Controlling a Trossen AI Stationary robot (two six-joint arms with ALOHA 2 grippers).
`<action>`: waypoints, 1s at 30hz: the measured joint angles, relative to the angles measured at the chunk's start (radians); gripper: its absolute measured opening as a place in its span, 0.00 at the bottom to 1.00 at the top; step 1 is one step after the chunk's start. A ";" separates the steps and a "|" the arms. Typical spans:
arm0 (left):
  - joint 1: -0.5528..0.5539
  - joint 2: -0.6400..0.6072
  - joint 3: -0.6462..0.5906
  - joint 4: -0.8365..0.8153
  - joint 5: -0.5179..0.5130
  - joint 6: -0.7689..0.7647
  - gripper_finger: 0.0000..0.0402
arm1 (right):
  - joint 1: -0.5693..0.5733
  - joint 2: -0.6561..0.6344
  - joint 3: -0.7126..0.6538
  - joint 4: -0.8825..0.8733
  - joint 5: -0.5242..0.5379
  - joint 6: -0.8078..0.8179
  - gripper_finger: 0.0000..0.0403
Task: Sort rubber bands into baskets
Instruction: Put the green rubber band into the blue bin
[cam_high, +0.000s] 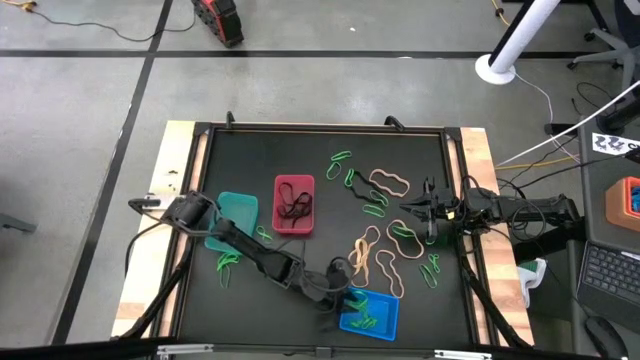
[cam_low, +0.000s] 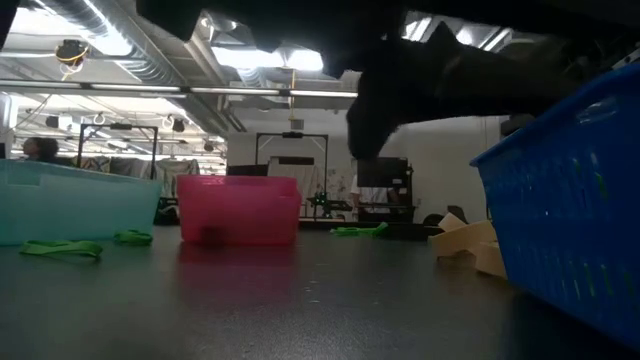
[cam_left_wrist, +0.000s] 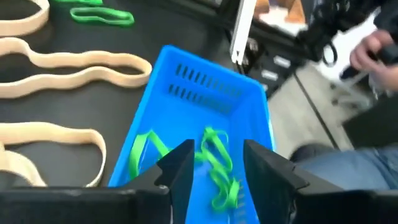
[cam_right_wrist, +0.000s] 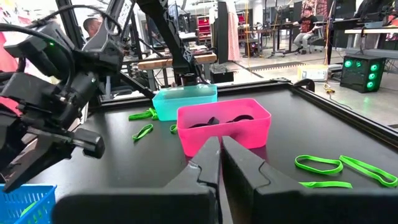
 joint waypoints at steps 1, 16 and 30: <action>0.002 -0.016 0.000 -0.033 0.023 0.006 0.34 | 0.000 0.000 0.000 0.000 0.000 0.000 0.05; -0.018 -0.317 0.000 -0.825 0.109 -0.012 0.34 | 0.000 0.000 0.000 -0.001 0.000 0.000 0.05; -0.074 -0.324 -0.012 -1.322 0.084 -0.111 0.34 | 0.000 0.000 0.000 -0.002 0.000 0.000 0.05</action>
